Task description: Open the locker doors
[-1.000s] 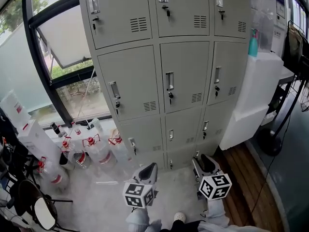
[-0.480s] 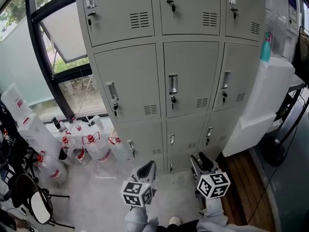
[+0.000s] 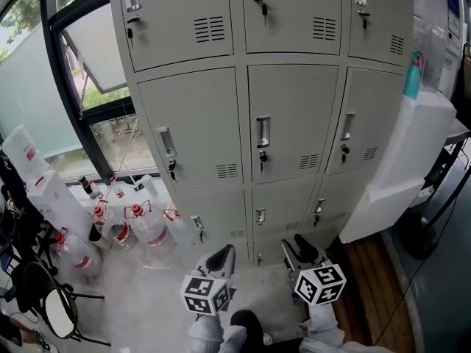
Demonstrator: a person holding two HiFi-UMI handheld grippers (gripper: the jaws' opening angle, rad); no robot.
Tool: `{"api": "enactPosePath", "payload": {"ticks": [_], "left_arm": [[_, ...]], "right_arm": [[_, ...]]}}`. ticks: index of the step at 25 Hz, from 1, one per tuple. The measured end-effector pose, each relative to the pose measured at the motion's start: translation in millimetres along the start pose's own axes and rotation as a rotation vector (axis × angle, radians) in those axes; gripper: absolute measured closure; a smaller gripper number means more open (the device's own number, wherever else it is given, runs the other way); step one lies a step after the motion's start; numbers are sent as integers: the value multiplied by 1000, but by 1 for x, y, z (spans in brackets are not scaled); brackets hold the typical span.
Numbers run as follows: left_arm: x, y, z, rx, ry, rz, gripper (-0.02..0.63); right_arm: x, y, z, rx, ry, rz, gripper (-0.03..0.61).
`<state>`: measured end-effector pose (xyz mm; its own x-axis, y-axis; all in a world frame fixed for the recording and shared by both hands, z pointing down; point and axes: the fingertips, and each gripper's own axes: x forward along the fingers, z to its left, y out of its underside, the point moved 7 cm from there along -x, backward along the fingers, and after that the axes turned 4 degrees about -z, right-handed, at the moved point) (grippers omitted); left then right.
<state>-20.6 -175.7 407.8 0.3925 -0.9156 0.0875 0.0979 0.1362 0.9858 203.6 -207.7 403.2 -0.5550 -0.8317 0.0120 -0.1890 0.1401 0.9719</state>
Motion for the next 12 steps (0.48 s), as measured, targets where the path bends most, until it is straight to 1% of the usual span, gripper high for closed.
{"api": "enactPosePath", "payload": {"ticks": [3,7,12], "left_arm": [[11,-2,0,1,16,-2,601],[31,-7,3,17,35,2,601],[55,-26,11,51,50,-17,601]], "right_arm": [[9,-4,2,-18,-26,0,425],[25,-12,-1,-45,-39,-3,425],[48,-35,-10,-63,-52,-36,425]]}}
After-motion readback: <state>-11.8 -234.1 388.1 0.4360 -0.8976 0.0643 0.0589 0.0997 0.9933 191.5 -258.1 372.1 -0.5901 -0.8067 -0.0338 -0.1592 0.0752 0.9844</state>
